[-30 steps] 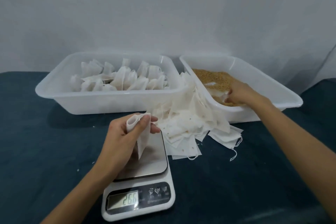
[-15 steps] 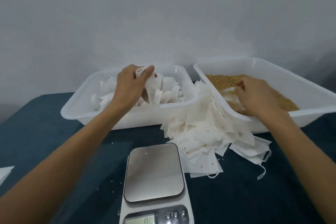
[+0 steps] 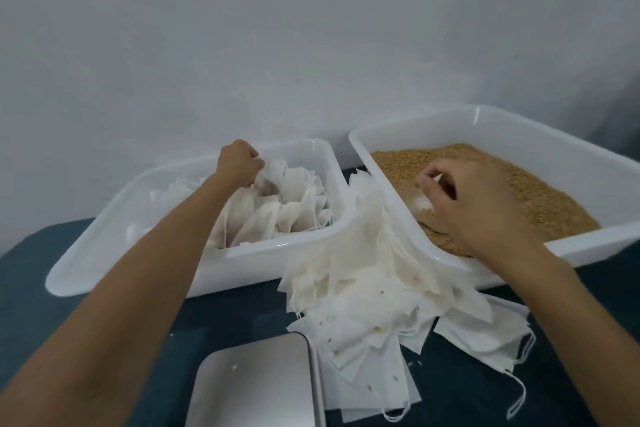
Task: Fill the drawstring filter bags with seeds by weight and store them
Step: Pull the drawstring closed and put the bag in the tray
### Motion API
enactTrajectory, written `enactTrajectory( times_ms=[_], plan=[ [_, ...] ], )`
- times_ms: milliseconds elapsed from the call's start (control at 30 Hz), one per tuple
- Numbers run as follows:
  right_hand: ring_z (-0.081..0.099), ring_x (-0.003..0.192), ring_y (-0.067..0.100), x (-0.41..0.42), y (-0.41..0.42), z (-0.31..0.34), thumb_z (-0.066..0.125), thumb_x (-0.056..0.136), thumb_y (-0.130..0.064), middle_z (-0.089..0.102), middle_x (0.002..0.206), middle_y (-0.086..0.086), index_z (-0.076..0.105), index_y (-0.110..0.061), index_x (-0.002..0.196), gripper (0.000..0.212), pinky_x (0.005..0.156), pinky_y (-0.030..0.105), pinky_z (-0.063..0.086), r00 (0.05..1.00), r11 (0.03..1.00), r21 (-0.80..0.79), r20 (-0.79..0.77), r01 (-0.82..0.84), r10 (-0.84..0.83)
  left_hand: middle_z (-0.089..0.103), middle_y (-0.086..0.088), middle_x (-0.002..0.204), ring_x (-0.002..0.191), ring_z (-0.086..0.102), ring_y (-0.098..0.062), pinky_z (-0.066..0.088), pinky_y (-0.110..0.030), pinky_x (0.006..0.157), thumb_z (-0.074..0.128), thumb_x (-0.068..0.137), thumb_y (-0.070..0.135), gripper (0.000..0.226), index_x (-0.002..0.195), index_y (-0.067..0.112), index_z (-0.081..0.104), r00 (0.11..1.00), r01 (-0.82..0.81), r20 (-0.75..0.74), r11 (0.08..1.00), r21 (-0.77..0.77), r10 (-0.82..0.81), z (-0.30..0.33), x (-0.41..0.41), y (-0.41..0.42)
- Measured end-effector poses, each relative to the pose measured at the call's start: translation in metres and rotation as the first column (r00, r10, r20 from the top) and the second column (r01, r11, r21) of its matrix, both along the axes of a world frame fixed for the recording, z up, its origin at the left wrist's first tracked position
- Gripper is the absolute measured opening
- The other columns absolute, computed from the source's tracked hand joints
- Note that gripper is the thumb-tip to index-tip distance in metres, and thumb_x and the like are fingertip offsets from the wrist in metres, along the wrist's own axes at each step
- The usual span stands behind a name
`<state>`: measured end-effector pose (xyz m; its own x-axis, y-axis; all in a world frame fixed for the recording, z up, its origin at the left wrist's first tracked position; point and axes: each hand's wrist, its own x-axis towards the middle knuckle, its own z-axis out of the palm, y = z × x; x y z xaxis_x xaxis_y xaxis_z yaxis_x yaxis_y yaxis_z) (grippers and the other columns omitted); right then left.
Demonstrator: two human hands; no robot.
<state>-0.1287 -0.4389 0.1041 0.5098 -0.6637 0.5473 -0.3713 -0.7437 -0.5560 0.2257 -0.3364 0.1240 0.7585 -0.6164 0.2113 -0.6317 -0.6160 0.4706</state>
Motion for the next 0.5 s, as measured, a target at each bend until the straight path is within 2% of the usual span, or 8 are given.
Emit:
enactTrajectory(
  times_ms=[67, 133, 200, 267, 333, 433, 500],
  plan=[
    [0.057, 0.064, -0.010, -0.001, -0.002, -0.001, 0.062, 0.099, -0.025, 0.059, 0.062, -0.016, 0.072, -0.024, 0.089, 0.014, 0.056, 0.005, 0.039, 1.000, 1.000, 0.025, 0.030, -0.004, 0.004, 0.046, -0.007, 0.052, 0.055, 0.063, -0.031, 0.050, -0.031, 0.054, 0.059, 0.096, 0.001, 0.046, 0.054, 0.011, 0.044, 1.000, 0.012, 0.008, 0.995, 0.097, -0.013, -0.004, 0.003, -0.007],
    [0.056, 0.060, -0.008, -0.002, -0.004, -0.001, 0.061, 0.099, -0.025, 0.058, 0.060, -0.015, 0.072, -0.025, 0.089, 0.015, 0.053, 0.009, 0.038, 0.999, 0.999, 0.053, 0.051, -0.010, 0.007, 0.050, -0.008, 0.053, 0.053, 0.060, -0.028, 0.046, -0.028, 0.053, 0.059, 0.097, 0.003, 0.042, 0.056, 0.009, 0.050, 0.999, 0.034, 0.016, 0.981, 0.192, -0.038, -0.005, 0.003, -0.013],
    [0.054, 0.056, -0.005, -0.004, -0.005, -0.001, 0.060, 0.100, -0.026, 0.056, 0.060, -0.014, 0.071, -0.025, 0.090, 0.015, 0.049, 0.012, 0.034, 0.998, 0.997, 0.082, 0.056, -0.010, 0.005, 0.057, -0.011, 0.060, 0.056, 0.060, -0.028, 0.050, -0.031, 0.061, 0.059, 0.098, 0.006, 0.033, 0.065, 0.006, 0.059, 0.998, 0.052, 0.025, 0.971, 0.235, -0.060, -0.003, 0.000, -0.019],
    [0.052, 0.053, -0.001, -0.005, -0.006, 0.000, 0.060, 0.100, -0.026, 0.056, 0.061, -0.014, 0.072, -0.025, 0.090, 0.015, 0.053, 0.013, 0.031, 0.998, 0.994, 0.109, 0.065, -0.006, -0.001, 0.064, -0.015, 0.072, 0.066, 0.065, -0.031, 0.055, -0.035, 0.073, 0.059, 0.098, 0.006, 0.027, 0.071, 0.005, 0.063, 0.997, 0.063, 0.035, 0.964, 0.257, -0.074, -0.003, -0.002, -0.022],
    [0.050, 0.053, 0.000, -0.006, -0.005, 0.000, 0.061, 0.100, -0.026, 0.057, 0.062, -0.014, 0.072, -0.023, 0.091, 0.015, 0.054, 0.016, 0.033, 0.997, 0.992, 0.124, 0.075, -0.008, -0.001, 0.065, -0.015, 0.075, 0.071, 0.067, -0.033, 0.056, -0.038, 0.075, 0.059, 0.096, 0.006, 0.022, 0.075, 0.004, 0.064, 0.997, 0.050, 0.047, 0.959, 0.281, -0.066, -0.005, -0.004, -0.023],
    [0.051, 0.054, 0.001, -0.007, -0.004, 0.002, 0.060, 0.100, -0.026, 0.060, 0.063, -0.011, 0.073, -0.021, 0.092, 0.016, 0.054, 0.018, 0.035, 0.997, 0.990, 0.141, 0.079, -0.015, 0.004, 0.054, -0.012, 0.064, 0.072, 0.059, -0.034, 0.043, -0.033, 0.064, 0.055, 0.093, 0.001, 0.031, 0.063, 0.006, 0.052, 0.990, 0.017, 0.125, 0.946, 0.323, -0.061, -0.007, -0.003, -0.021],
    [0.053, 0.056, 0.002, -0.006, -0.005, 0.002, 0.060, 0.100, -0.026, 0.062, 0.065, -0.010, 0.073, -0.021, 0.093, 0.016, 0.055, 0.018, 0.036, 0.997, 0.988, 0.155, 0.076, -0.020, 0.008, 0.049, -0.008, 0.055, 0.062, 0.053, -0.030, 0.034, -0.031, 0.055, 0.057, 0.092, 0.000, 0.038, 0.057, 0.008, 0.045, 0.985, 0.021, 0.150, 0.924, 0.382, -0.085, -0.001, -0.003, -0.017]
  ],
)
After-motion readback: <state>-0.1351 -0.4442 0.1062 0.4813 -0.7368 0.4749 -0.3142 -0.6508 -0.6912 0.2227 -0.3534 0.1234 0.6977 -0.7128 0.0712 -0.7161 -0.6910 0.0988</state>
